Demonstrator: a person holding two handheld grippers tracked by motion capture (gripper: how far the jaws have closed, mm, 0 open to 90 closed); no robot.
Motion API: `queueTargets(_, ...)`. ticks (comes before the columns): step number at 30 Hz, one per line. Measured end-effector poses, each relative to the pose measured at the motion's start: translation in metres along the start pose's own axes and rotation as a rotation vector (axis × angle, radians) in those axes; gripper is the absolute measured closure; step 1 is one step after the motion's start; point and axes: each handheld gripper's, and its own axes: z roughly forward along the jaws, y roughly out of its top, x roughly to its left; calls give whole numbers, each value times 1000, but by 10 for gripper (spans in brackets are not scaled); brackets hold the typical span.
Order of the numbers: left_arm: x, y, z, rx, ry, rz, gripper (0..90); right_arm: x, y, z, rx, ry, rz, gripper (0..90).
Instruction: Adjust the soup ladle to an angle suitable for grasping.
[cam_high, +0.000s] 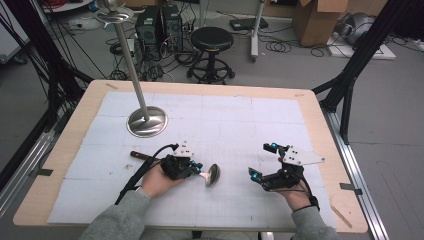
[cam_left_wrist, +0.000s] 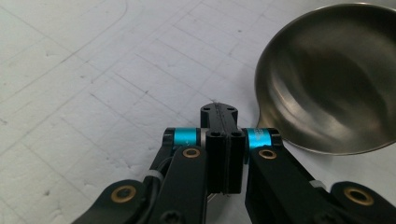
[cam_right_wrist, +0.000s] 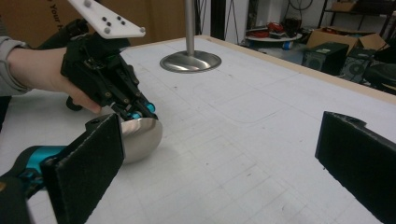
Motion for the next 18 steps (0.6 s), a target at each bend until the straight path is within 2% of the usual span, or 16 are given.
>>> queueTargets(3,-1,-3,-3,-5,-18,-9,900,1,0,0,7,2,3,4)
queueTargets(13,-10,-7,-13,39,-27,43,900,2,-1,1,20,4,-15,4)
queueTargets(18,-11,-12,-17,26,-44,35,900,3,0,0,19,6,-13,4)
